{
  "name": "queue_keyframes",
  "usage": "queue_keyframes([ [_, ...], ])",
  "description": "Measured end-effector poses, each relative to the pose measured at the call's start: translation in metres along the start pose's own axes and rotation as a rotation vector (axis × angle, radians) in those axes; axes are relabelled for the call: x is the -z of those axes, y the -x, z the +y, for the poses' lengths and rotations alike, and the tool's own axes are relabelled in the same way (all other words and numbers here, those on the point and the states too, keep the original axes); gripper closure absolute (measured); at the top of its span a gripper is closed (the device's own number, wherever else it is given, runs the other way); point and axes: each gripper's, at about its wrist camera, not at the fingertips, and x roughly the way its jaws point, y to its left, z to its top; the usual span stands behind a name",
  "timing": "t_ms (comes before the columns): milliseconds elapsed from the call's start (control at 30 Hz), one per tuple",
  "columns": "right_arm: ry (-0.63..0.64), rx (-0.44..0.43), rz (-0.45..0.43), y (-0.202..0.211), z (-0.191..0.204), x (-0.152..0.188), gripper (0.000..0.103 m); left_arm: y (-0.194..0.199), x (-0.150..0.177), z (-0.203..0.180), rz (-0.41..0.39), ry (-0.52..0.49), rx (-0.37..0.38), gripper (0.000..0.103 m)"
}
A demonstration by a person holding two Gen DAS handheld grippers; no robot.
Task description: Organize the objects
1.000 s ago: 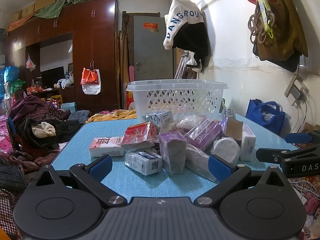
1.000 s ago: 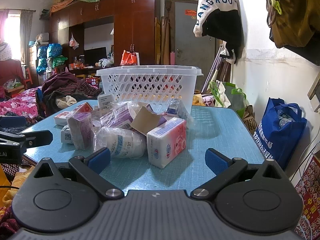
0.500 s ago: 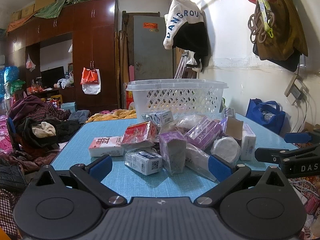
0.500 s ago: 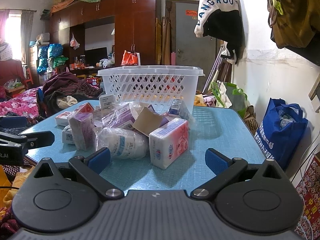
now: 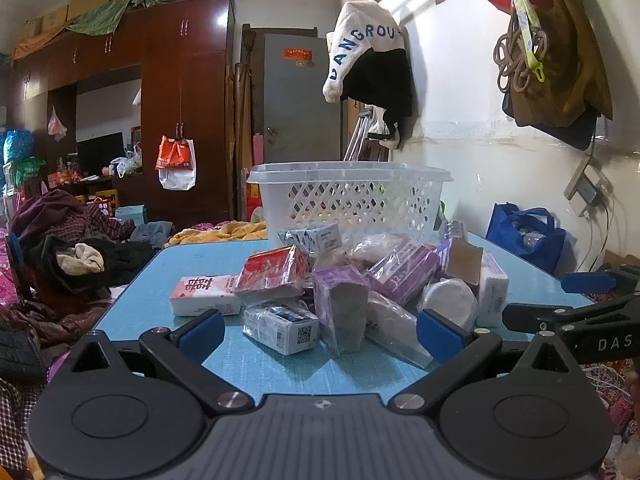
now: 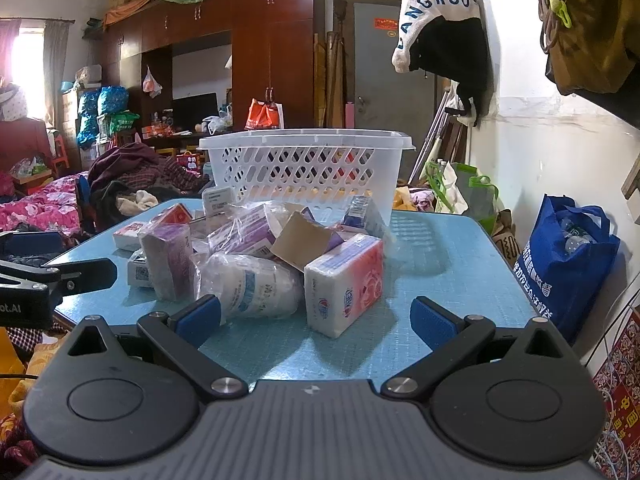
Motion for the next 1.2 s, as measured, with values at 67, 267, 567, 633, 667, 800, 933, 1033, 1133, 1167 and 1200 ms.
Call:
queue_keyframes([
  [67, -0.003, -0.001, 0.001, 0.000, 0.000, 0.000, 0.000, -0.001, 0.000, 0.000, 0.002, -0.001, 0.001, 0.000],
  [267, 0.001, -0.003, 0.001, 0.000, 0.001, 0.000, 0.000, 0.000, 0.000, 0.000, -0.008, -0.003, -0.002, 0.000],
  [567, 0.001, -0.004, 0.001, 0.000, 0.001, 0.000, 0.000, -0.001, 0.001, 0.000, -0.011, 0.000, 0.002, 0.000],
  [633, 0.003, -0.004, 0.000, 0.000, 0.001, 0.000, 0.000, -0.001, 0.000, 0.000, -0.014, -0.002, -0.001, 0.000],
  [667, 0.002, -0.004, 0.001, 0.000, 0.000, 0.000, 0.000, -0.001, 0.000, 0.000, -0.015, -0.003, -0.003, 0.000],
  [800, 0.000, -0.005, 0.003, 0.000, 0.001, 0.000, 0.000, -0.004, -0.002, 0.001, -0.048, -0.013, -0.010, 0.000],
  [933, 0.001, -0.005, 0.003, 0.000, 0.001, 0.000, 0.000, -0.014, -0.004, 0.011, -0.105, 0.005, 0.014, 0.000],
  [1033, -0.001, -0.005, 0.004, -0.001, 0.001, 0.001, 0.000, -0.022, -0.001, 0.013, -0.110, -0.016, -0.054, 0.000],
  [1133, -0.002, -0.001, 0.008, -0.003, 0.001, 0.001, 0.000, -0.029, -0.002, 0.019, -0.070, 0.017, -0.035, 0.000],
  [1167, 0.000, 0.000, 0.008, -0.003, 0.001, 0.001, 0.000, -0.029, -0.002, 0.022, -0.073, 0.027, -0.023, 0.000],
  [1200, 0.003, 0.001, 0.002, -0.004, 0.001, 0.001, 0.000, -0.029, -0.001, 0.023, -0.083, 0.027, -0.019, 0.000],
])
